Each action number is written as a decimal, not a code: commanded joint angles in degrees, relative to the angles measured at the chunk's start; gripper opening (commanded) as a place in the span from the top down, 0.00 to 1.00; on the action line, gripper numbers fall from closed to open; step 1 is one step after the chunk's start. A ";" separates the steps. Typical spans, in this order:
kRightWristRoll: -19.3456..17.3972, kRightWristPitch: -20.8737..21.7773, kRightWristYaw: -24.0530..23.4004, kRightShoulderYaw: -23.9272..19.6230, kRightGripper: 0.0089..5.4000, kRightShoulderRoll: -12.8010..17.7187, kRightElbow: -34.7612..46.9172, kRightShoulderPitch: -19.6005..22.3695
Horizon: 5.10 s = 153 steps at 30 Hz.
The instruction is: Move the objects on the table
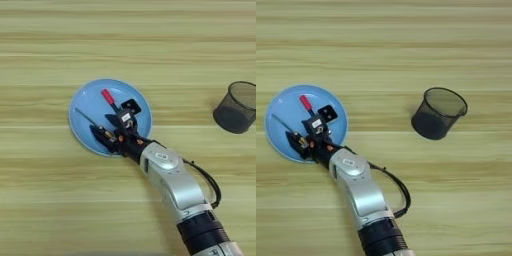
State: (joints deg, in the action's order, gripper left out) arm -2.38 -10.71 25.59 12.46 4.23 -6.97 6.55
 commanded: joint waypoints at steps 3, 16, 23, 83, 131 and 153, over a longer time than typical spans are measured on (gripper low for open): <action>-0.13 0.70 0.05 -0.12 0.62 0.25 1.03 2.49; 0.13 0.74 0.24 -0.08 0.84 0.40 0.79 2.66; 0.11 0.83 0.20 -0.22 0.85 0.40 0.56 2.81; -4.38 2.41 -9.25 -23.39 0.85 9.63 3.75 0.35; -3.85 3.99 -10.02 -22.06 0.46 10.67 -13.52 5.06; -2.18 6.32 -12.49 -21.49 0.05 10.32 -2.35 3.66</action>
State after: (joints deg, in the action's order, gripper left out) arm -5.59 -6.78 14.56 -8.71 13.00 -13.27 7.29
